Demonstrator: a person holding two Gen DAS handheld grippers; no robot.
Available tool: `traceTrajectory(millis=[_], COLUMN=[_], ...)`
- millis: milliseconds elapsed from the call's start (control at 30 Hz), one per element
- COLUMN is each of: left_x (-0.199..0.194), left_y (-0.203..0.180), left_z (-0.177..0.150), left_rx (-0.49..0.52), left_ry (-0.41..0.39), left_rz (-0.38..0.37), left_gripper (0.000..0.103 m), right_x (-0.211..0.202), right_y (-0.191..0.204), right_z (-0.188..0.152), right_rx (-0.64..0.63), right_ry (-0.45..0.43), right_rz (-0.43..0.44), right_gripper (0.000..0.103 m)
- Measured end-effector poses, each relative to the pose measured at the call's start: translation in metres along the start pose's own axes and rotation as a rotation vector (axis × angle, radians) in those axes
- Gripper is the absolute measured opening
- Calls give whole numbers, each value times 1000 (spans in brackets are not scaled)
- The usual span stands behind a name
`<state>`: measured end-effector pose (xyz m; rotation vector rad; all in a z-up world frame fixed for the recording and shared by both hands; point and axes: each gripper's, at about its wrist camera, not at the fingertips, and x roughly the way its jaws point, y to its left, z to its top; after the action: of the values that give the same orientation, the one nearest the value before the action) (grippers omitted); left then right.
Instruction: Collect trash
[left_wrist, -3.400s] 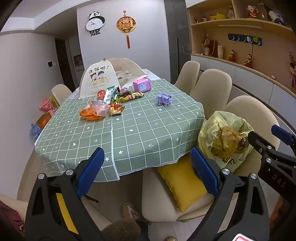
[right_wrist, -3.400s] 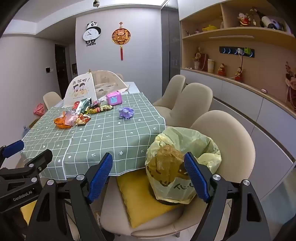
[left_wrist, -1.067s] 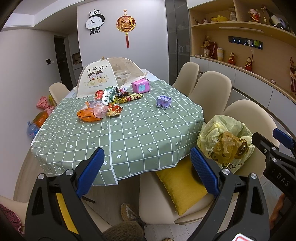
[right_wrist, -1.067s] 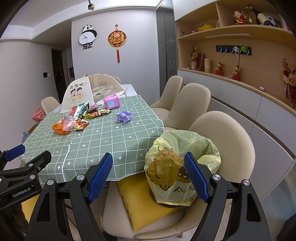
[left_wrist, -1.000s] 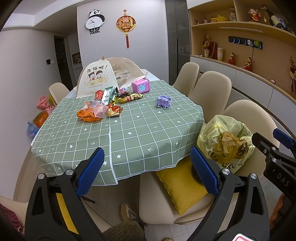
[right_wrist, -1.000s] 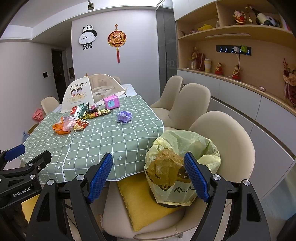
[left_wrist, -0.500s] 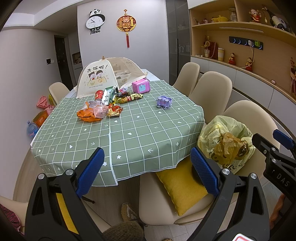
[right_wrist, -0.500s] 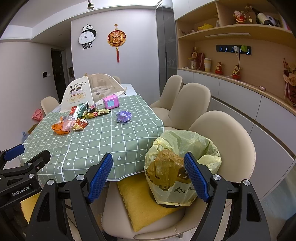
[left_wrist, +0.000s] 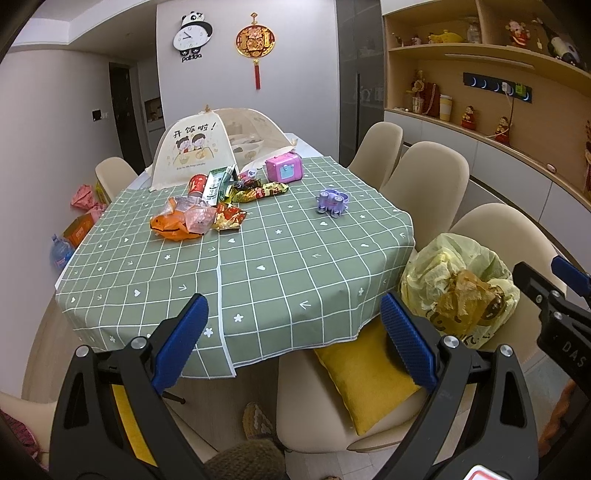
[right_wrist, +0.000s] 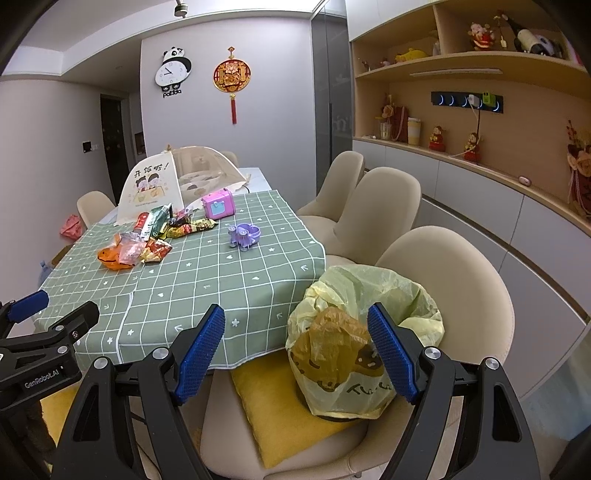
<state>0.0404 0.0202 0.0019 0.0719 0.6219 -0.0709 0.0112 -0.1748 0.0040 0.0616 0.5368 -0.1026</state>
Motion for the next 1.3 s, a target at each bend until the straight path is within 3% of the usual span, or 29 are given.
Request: traceTrajectory(millis=[433,633,833,967,1100,1200,1300], left_x=[73,134,202,245,277,302,335], left_y=[60,128,193,251,298,322,338], left_z=[40,62,75,81,85,94,101], left_rx=[-82,-172,-176,-330,-443,-428,-388], left_ry=[21,62,156,232,240,227,264], left_rz=[-13,12,66,45,-14,-25,-44], left_gripper=[90,90,94,94,90,85,78], right_x=[60,109,163,200,233,255,277], right_y=[33,54,78,104,136,157,180], right_z=[32,52,74,92,107,112,118], right_rx=[-50,-68,-66,-88,-130,-150,-192], right_ry=[27,70,112,135,144,166,191], right_rz=[7,41,84,106,110,121,136], right_gripper=[76,76,76,76,76,76,76])
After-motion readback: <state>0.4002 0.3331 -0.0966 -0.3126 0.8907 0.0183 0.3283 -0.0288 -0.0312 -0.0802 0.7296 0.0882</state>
